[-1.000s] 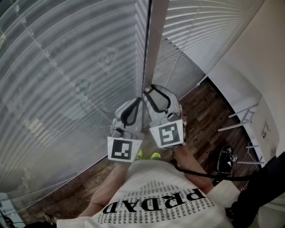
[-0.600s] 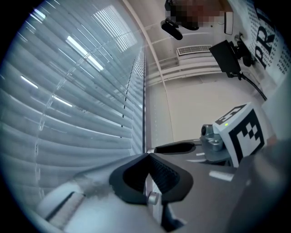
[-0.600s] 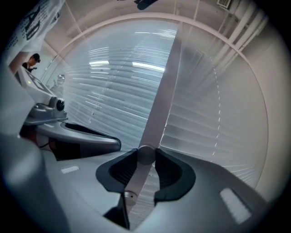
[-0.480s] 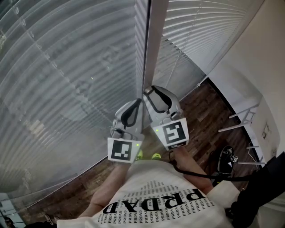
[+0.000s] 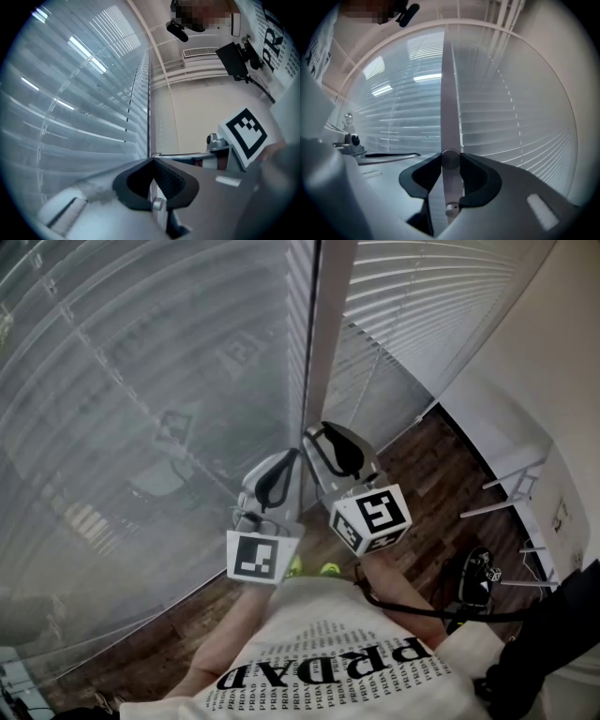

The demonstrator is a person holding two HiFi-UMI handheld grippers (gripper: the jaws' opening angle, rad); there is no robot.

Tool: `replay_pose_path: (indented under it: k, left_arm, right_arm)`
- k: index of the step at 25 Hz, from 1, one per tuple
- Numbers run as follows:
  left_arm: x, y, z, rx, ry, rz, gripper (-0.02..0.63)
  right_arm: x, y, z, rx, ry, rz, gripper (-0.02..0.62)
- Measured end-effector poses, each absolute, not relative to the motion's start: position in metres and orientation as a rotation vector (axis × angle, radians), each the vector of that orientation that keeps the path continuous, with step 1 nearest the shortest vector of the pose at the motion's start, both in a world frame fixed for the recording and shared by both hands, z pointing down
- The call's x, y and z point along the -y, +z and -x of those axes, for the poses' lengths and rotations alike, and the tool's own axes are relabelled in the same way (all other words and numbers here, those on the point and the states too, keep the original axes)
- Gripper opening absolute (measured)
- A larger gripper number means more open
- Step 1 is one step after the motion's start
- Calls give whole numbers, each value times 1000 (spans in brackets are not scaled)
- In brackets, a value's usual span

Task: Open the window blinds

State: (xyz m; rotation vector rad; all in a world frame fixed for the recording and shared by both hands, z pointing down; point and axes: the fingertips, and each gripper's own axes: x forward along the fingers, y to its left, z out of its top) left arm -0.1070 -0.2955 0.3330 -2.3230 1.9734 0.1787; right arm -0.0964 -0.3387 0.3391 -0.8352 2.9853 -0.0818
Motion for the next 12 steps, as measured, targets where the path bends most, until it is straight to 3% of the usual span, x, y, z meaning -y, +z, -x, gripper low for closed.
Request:
replay_pose_path:
  k: [6, 12]
  left_arm:
    - [293, 333, 109, -1977, 185, 2324, -8]
    - [293, 335, 111, -1975, 179, 2326, -8]
  right_arm:
    - [341, 339, 95, -2901, -311, 806, 129]
    - [343, 341, 95, -2889, -327, 816, 129]
